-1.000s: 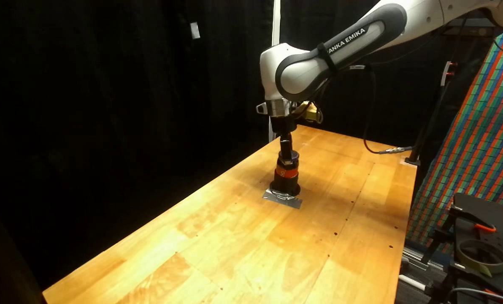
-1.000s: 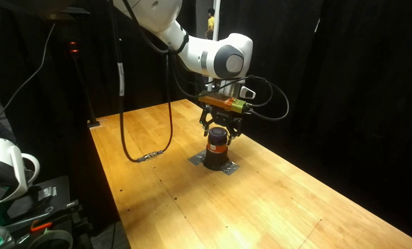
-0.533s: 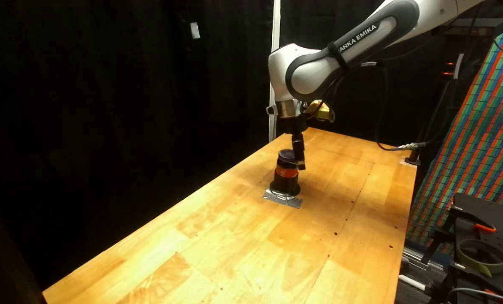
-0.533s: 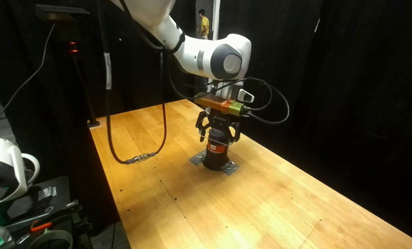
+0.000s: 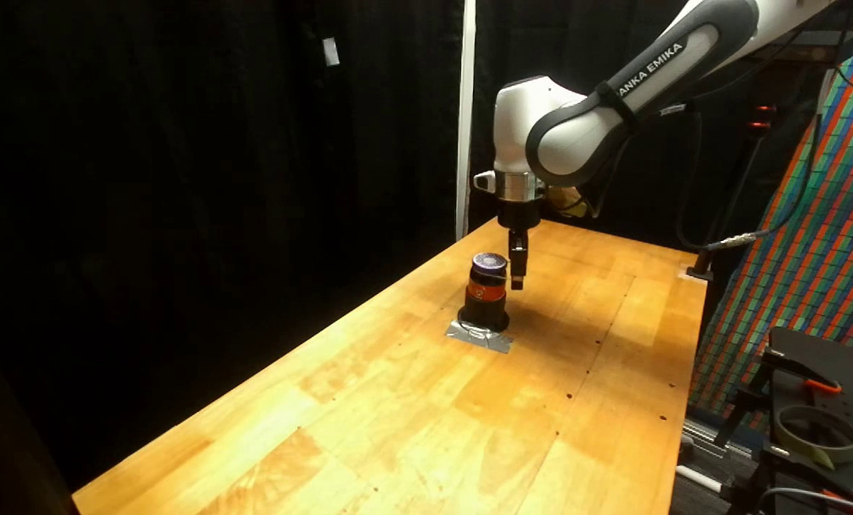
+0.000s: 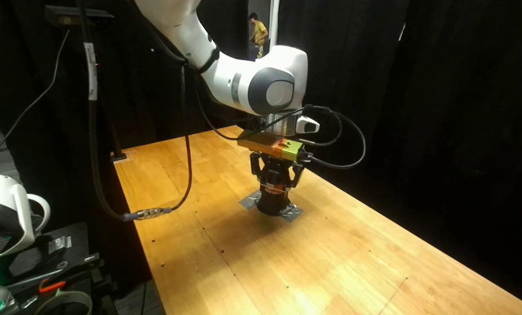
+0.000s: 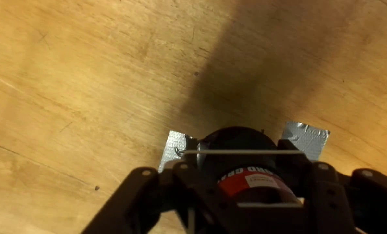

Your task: Put the rubber band around the base of the cup

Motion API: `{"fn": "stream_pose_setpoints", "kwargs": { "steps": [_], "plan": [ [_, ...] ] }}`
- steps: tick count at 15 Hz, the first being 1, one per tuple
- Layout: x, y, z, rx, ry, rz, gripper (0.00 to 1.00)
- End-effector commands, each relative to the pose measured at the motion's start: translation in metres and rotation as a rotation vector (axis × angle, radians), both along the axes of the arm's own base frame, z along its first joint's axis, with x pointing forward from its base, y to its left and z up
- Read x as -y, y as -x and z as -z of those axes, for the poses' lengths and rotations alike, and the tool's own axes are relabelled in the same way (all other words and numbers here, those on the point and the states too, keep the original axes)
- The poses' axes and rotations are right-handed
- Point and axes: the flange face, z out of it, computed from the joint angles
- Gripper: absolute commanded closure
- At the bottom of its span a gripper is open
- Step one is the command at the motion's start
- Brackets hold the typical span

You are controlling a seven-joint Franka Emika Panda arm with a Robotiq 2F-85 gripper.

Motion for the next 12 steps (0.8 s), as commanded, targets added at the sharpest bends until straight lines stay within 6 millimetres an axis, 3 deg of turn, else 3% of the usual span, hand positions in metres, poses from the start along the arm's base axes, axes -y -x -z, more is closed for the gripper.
{"fn": "stream_pose_setpoints", "kwargs": {
  "steps": [1, 4, 7, 12],
  "plan": [
    [0.017, 0.032, 0.000, 0.122, -0.018, -0.015, 0.65],
    [0.027, 0.048, 0.004, 0.230, -0.047, -0.028, 0.86],
    [0.039, 0.072, 0.014, 0.368, -0.066, -0.083, 0.93],
    [0.038, 0.110, 0.032, 0.609, -0.140, -0.133, 0.88]
  ]
}}
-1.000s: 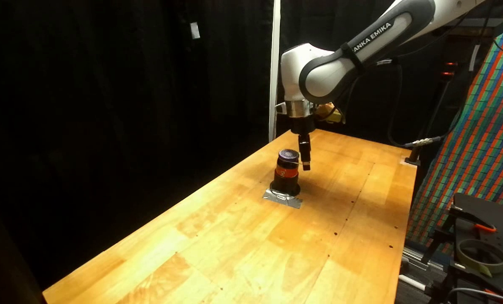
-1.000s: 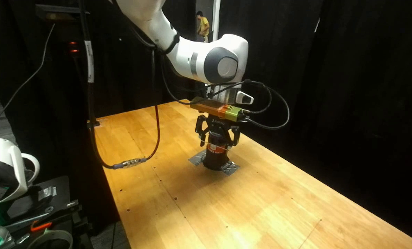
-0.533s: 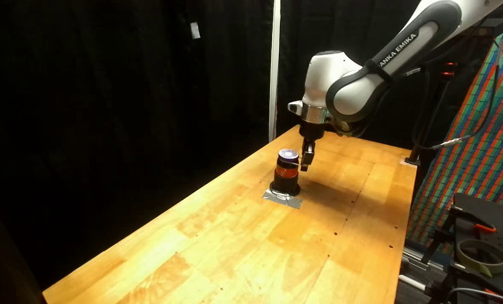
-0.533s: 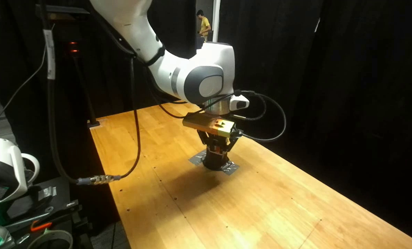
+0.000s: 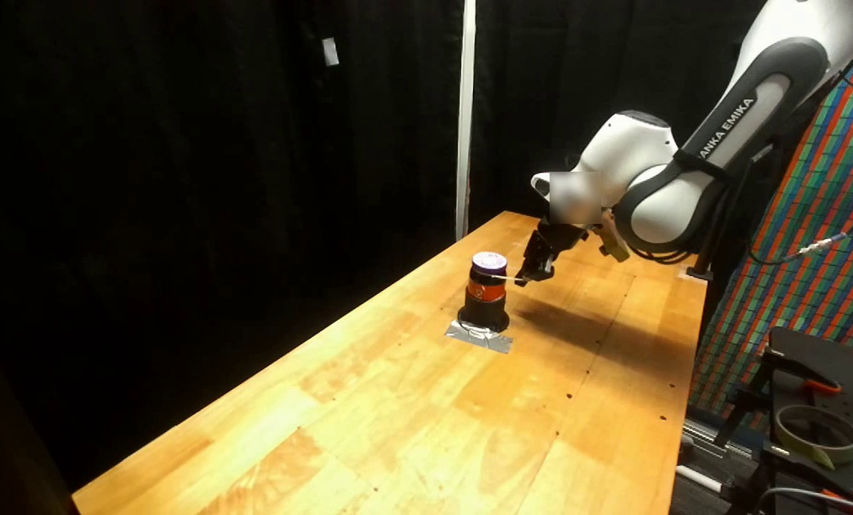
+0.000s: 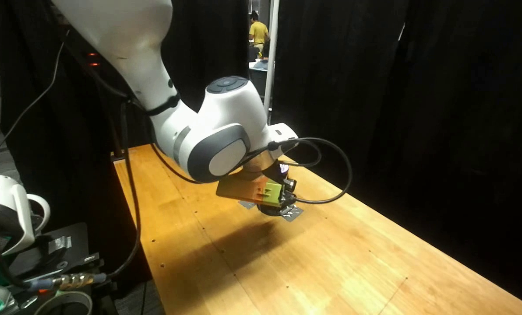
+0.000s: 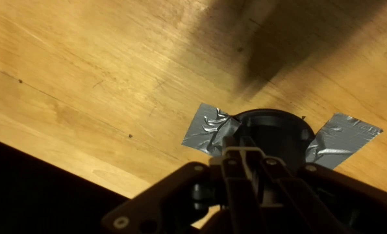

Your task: Put the rubber band around the base of the cup

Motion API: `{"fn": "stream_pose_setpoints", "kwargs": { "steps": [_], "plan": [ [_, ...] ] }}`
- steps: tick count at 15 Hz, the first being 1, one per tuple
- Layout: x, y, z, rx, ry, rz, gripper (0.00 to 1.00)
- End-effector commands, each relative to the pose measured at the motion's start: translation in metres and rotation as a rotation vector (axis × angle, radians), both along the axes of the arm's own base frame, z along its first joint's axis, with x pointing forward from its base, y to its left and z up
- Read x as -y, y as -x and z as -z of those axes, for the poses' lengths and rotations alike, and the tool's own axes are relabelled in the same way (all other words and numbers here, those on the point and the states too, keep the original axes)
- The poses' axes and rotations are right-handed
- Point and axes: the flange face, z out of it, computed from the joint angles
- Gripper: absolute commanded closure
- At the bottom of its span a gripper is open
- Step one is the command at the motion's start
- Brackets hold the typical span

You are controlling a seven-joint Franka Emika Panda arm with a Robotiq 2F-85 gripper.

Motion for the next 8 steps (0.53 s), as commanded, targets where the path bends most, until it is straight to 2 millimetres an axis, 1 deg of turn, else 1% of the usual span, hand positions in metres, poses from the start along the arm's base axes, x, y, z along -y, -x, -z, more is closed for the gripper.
{"fn": "stream_pose_setpoints", "kwargs": {
  "steps": [1, 3, 5, 8],
  "plan": [
    [0.004, 0.032, 0.001, 0.160, -0.051, -0.027, 0.87],
    [0.005, 0.049, 0.004, 0.253, -0.081, -0.053, 0.88],
    [0.007, 0.068, 0.018, 0.320, -0.126, -0.073, 0.88],
    [0.014, 0.088, 0.032, 0.400, -0.177, -0.097, 0.88]
  ]
}}
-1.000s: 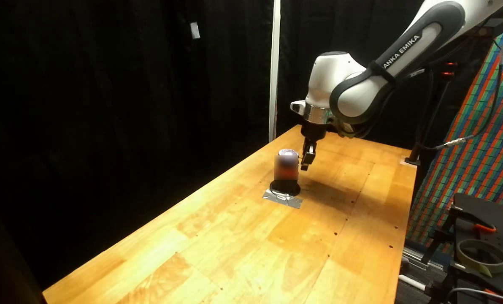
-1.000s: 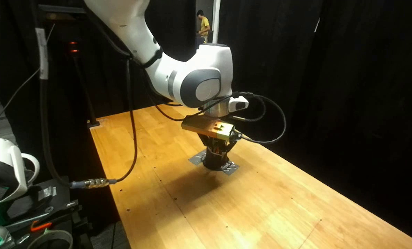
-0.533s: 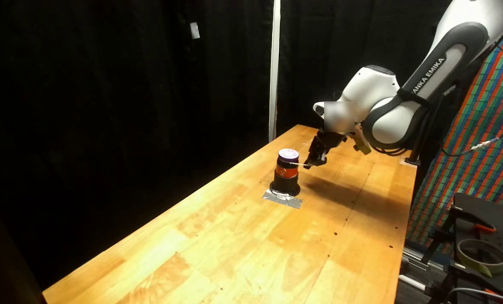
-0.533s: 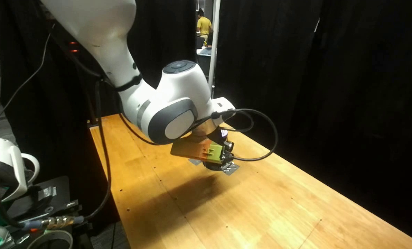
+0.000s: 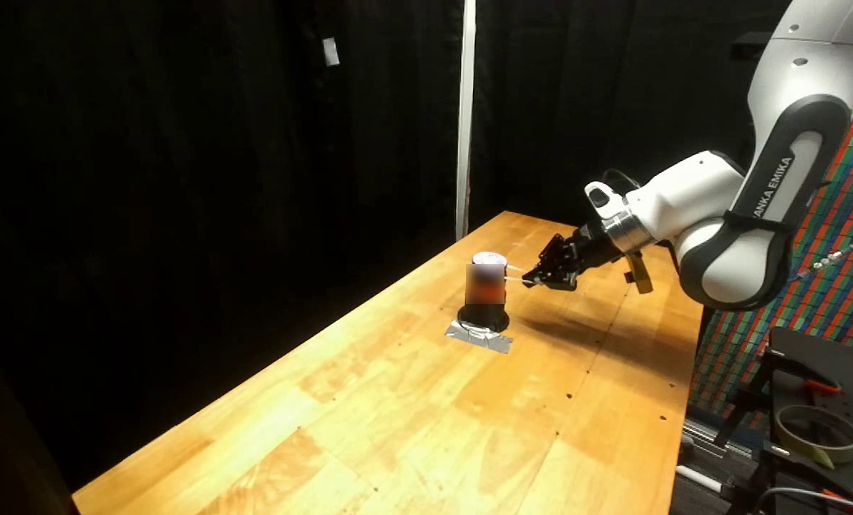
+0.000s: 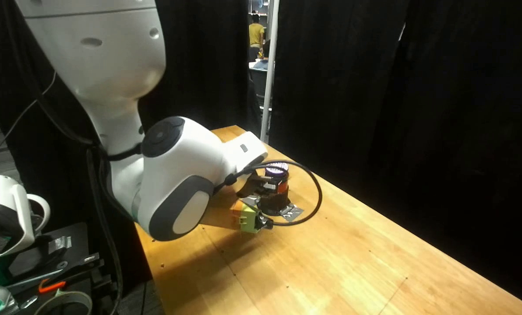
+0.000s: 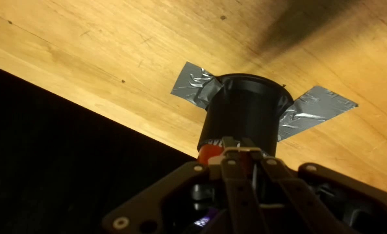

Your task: Put the rubber band around the base of the cup

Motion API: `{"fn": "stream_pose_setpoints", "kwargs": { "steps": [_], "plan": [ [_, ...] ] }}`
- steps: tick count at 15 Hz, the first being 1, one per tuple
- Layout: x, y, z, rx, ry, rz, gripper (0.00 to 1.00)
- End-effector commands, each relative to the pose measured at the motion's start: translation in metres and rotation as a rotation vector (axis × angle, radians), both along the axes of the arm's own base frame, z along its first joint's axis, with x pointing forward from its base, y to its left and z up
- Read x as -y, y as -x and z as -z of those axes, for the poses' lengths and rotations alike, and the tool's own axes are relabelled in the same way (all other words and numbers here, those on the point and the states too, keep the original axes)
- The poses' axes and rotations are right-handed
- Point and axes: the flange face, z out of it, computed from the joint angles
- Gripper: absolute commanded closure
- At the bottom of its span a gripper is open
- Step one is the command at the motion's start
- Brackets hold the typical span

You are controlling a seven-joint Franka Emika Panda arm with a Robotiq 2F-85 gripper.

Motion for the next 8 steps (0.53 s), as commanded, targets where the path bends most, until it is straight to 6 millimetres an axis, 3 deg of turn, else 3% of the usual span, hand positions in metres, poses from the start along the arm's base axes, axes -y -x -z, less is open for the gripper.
{"fn": "stream_pose_setpoints", "kwargs": {
  "steps": [1, 6, 8],
  "plan": [
    [0.013, 0.026, 0.014, 0.098, -0.063, -0.015, 0.88],
    [0.026, 0.042, 0.013, 0.269, -0.120, -0.017, 0.87],
    [0.027, 0.022, -0.006, 0.302, -0.132, -0.007, 0.87]
  ]
}}
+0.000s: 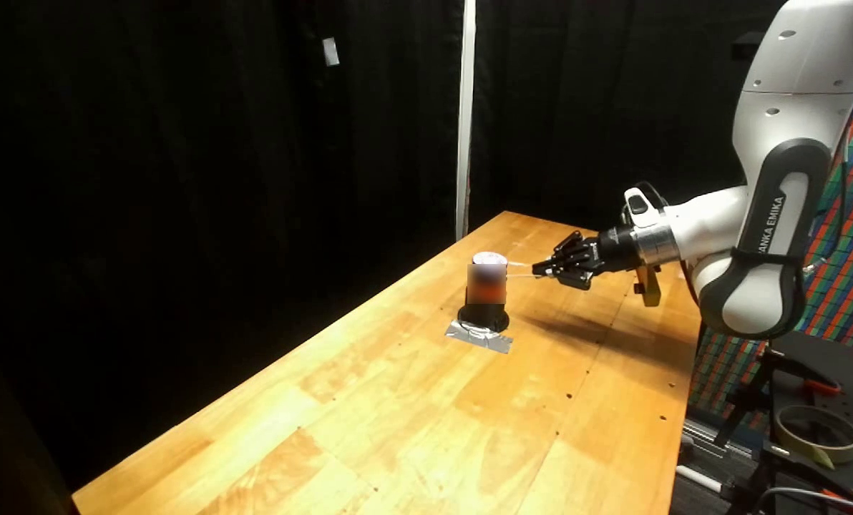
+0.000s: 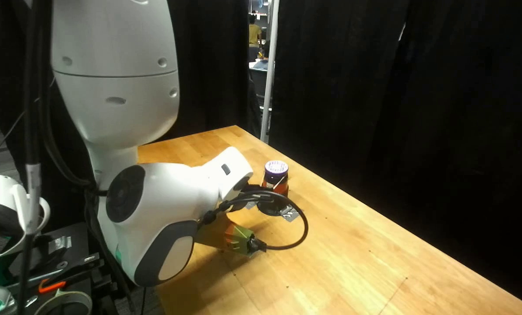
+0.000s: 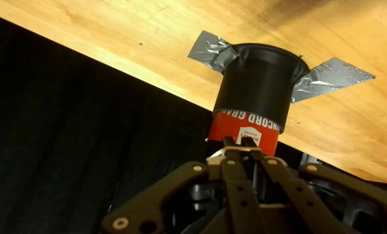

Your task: Put the rubber band around the base of the cup

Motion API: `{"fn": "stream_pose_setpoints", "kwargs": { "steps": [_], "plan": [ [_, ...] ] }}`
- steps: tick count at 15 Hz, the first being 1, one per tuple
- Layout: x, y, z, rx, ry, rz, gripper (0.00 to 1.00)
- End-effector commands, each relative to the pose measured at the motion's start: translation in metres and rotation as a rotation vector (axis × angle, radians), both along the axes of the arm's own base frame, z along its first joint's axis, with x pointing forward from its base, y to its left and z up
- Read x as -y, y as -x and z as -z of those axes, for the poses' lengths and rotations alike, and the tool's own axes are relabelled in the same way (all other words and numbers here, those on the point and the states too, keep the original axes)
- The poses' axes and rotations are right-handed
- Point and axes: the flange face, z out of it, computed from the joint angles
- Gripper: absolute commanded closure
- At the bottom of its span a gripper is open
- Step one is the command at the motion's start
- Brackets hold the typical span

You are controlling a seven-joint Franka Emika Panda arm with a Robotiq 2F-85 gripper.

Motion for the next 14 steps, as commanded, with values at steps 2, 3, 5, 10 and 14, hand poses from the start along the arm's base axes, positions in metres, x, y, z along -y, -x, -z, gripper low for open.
{"fn": "stream_pose_setpoints", "kwargs": {
  "steps": [2, 3, 5, 10, 14],
  "plan": [
    [0.002, -0.020, -0.027, 0.082, -0.048, 0.005, 0.87],
    [0.001, -0.001, -0.014, 0.105, -0.069, 0.005, 0.87],
    [0.004, -0.023, -0.033, 0.105, -0.073, 0.008, 0.87],
    [0.012, -0.019, -0.032, 0.104, -0.080, 0.026, 0.89],
    [0.019, 0.001, -0.021, 0.028, -0.047, 0.007, 0.65]
  ]
}}
